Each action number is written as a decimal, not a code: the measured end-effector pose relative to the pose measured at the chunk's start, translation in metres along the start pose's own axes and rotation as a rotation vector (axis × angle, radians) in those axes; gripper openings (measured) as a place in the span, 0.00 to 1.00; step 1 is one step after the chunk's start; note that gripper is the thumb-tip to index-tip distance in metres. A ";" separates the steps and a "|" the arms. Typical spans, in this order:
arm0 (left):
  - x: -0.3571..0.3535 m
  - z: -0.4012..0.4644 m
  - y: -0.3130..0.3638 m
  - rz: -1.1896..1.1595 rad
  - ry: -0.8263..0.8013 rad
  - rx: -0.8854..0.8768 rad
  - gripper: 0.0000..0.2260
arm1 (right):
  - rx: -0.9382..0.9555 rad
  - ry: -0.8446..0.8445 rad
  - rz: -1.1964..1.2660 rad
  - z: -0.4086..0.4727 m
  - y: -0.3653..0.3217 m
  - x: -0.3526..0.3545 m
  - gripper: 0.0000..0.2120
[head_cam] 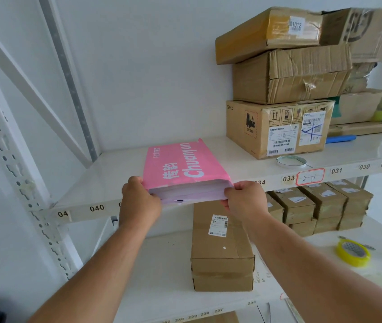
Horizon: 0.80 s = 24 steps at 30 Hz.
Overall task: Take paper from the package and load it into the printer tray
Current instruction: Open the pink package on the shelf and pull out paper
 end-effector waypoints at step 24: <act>0.038 0.006 0.021 0.459 -0.308 -0.291 0.34 | 0.093 -0.015 0.147 -0.011 0.015 0.026 0.21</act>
Point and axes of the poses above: each hand's wrist, its own z-axis towards the middle knuckle, its own x-axis out of the back of the hand, y = z × x, the point moved 8 cm from there along z, towards the middle knuckle, and after that the axes turned 13 degrees about y, right-handed, at the moved point
